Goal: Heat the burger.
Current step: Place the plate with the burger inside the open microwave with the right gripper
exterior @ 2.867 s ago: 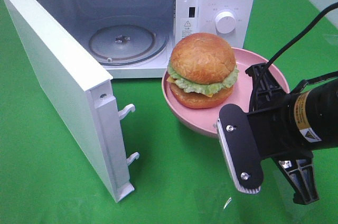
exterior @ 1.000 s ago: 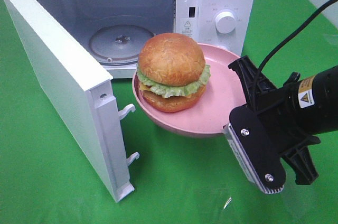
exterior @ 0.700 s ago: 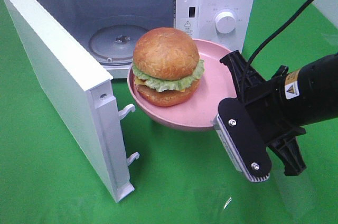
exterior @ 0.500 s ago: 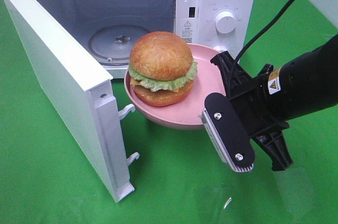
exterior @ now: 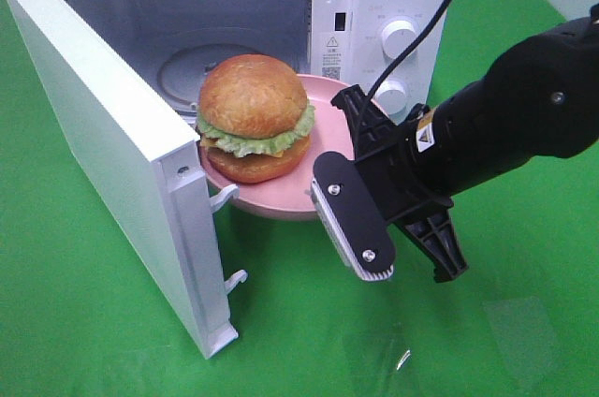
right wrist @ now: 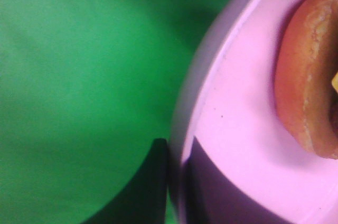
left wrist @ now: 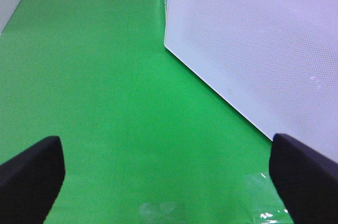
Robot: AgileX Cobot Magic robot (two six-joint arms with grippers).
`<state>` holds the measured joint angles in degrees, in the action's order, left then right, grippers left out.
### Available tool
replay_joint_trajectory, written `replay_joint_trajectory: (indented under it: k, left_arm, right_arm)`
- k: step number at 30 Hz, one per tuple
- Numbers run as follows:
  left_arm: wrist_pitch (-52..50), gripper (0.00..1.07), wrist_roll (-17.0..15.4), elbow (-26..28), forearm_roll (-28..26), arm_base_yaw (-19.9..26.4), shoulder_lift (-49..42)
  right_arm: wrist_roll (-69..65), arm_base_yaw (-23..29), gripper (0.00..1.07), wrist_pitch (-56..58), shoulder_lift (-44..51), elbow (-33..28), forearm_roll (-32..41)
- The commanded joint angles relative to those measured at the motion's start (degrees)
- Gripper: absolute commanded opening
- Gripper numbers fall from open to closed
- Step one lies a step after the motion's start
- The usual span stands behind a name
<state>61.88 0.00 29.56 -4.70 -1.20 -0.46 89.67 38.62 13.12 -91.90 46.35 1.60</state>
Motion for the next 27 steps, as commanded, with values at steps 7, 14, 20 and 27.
replay_joint_trajectory:
  k: [7, 14, 20, 27]
  left_arm:
    - [-0.9, 1.0, 0.0, -0.1, -0.3, -0.4, -0.7]
    - [-0.9, 1.0, 0.0, -0.1, -0.3, -0.4, -0.7]
    - [-0.9, 1.0, 0.0, -0.1, -0.3, -0.4, -0.7]
    - [-0.9, 1.0, 0.0, -0.1, -0.3, -0.4, -0.7]
  right_arm:
    - [0.3, 0.3, 0.0, -3.9, -4.3, 5.6, 0.7]
    - [0.3, 0.3, 0.0, -3.7, -8.2, 10.7, 0.7]
    - [0.9, 0.1, 0.0, -1.6, -11.6, 15.5, 4.3]
    - [2.2, 0.1, 0.0, -1.5, -13.2, 18.2, 5.1]
